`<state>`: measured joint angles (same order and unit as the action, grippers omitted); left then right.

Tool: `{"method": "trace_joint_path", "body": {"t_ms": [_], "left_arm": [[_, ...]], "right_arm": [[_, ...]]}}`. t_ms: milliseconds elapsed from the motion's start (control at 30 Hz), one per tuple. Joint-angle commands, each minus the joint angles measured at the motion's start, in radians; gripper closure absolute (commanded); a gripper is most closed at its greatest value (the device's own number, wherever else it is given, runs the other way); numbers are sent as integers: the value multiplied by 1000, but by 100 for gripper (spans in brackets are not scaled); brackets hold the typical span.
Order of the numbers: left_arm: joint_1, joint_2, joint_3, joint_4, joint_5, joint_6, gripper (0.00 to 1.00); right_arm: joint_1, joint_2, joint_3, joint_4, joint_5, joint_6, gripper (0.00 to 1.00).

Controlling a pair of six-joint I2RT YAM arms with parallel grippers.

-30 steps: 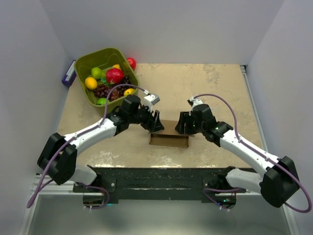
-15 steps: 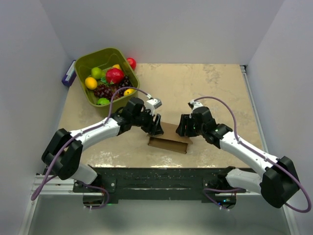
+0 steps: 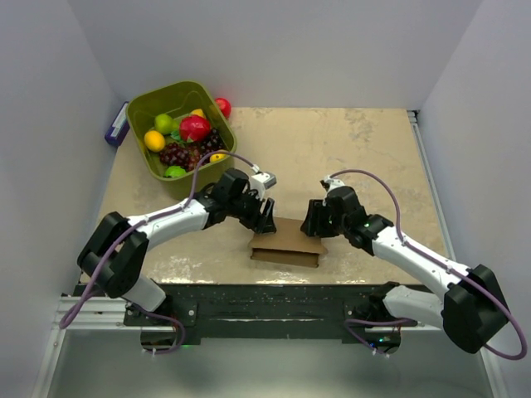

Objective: Fold the paper box

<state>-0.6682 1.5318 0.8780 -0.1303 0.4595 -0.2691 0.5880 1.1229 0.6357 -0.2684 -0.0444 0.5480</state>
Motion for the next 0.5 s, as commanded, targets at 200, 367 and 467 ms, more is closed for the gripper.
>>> {"method": "trace_joint_path", "body": {"t_ms": [200, 367, 467], "left_arm": [[-8, -59, -5, 0, -67, 33, 35], [-7, -149, -7, -3, -177, 47, 30], [-7, -197, -14, -34, -248, 33, 27]], "right_arm": [[-2, -106, 18, -49, 61, 17, 34], [-2, -152, 61, -155, 95, 13, 26], [-2, -166, 62, -184, 90, 18, 25]]}}
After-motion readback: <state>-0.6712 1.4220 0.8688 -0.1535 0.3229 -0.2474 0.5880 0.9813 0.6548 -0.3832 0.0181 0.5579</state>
